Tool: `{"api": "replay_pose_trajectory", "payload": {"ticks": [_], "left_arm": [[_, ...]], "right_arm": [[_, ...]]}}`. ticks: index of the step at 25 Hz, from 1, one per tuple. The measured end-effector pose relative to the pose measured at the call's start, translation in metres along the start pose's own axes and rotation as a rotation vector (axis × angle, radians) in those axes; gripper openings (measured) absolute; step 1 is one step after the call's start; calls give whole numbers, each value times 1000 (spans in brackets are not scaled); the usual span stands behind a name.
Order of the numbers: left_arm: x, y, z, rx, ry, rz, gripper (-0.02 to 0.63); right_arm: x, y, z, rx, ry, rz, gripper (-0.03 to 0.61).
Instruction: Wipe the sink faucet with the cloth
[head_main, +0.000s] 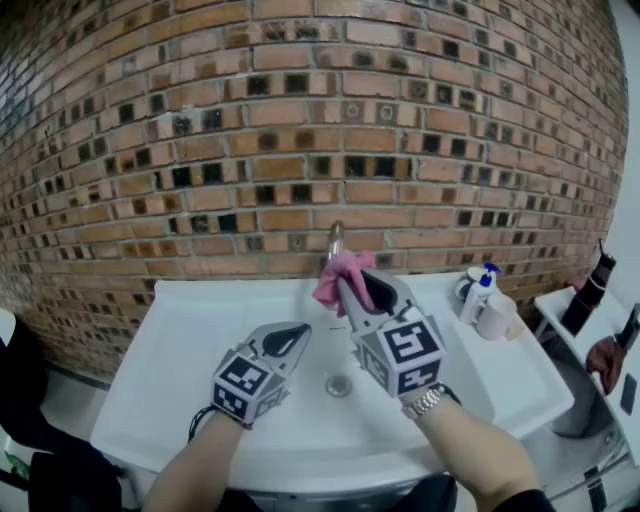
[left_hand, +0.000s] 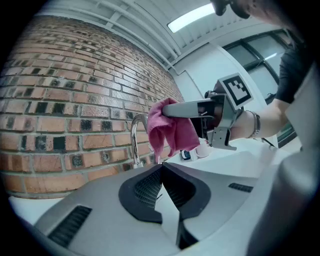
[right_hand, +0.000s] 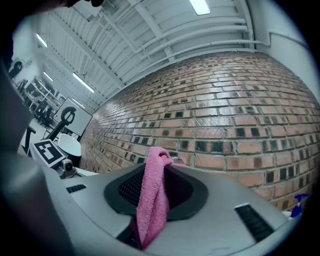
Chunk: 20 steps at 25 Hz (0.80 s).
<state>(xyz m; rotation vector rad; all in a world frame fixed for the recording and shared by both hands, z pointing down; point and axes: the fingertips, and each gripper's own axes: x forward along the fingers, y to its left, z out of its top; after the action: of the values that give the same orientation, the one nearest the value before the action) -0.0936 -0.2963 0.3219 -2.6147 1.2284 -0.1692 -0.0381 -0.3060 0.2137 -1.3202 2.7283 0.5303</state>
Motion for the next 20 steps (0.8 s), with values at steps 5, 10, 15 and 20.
{"api": "replay_pose_trajectory", "payload": {"ticks": [5, 10, 15, 20], "left_arm": [[1, -2, -5, -3, 17, -11, 8], [1, 0, -7, -5, 21, -6, 8], [2, 1, -10, -3, 29, -4, 8], [2, 2, -10, -3, 32, -3, 8]], "right_arm": [[12, -6, 8, 0, 5, -9, 101], [20, -9, 17, 1, 3, -16, 101], [29, -15, 24, 8, -12, -11, 101], [36, -22, 30, 29, -22, -9, 101]]}}
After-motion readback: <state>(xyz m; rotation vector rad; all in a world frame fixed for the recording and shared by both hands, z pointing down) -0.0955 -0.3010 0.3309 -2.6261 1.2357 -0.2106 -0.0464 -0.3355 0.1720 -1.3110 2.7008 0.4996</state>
